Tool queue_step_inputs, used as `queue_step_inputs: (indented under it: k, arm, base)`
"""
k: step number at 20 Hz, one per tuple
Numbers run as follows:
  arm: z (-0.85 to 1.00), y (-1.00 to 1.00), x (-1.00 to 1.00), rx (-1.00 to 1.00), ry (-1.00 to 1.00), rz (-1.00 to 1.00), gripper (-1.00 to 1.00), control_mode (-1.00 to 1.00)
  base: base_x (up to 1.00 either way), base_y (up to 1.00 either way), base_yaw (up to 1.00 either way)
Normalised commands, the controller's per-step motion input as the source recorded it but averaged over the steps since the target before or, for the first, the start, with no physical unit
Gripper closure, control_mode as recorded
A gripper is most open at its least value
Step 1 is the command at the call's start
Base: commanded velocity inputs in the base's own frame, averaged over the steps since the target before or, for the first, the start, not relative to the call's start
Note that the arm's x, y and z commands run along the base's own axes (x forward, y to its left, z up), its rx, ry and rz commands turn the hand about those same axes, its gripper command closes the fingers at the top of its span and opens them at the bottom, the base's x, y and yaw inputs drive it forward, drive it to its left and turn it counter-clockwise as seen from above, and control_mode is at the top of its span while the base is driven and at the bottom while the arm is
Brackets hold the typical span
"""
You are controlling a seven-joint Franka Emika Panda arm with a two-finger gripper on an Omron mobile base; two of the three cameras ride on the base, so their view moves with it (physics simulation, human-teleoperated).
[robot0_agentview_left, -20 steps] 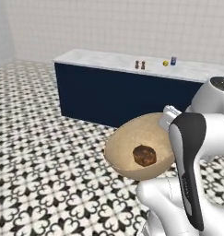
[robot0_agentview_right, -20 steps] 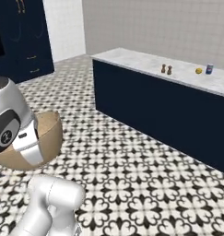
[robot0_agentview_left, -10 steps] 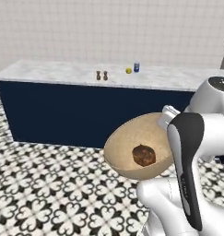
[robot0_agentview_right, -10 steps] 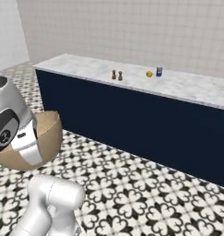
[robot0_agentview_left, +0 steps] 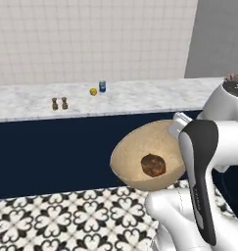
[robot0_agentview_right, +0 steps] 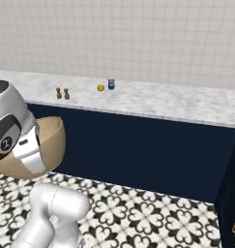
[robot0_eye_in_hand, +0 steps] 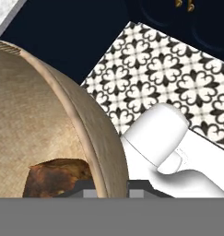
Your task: Open the cabinet, pick up the bread from the cabinet and place it in the basket. Then move the basket to the dining counter.
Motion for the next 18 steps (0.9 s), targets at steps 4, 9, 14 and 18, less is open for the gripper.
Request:
queue_step_inputs:
  k: [4, 9, 14, 18]
  arm:
    - [0.0, 0.0, 0.0, 0.0, 0.0, 0.0, 1.0, 1.0]
    - [0.0, 0.0, 0.0, 0.0, 0.0, 0.0, 1.0, 1.0]
    - [0.0, 0.0, 0.0, 0.0, 0.0, 0.0, 1.0, 1.0]
    - [0.0, 0.0, 0.0, 0.0, 0.0, 0.0, 1.0, 1.0]
  base:
    - [1.0, -0.04, -0.3]
    - [1.0, -0.03, -0.22]
    - [0.79, -0.19, -0.09]
    - [0.63, -0.38, 0.15]
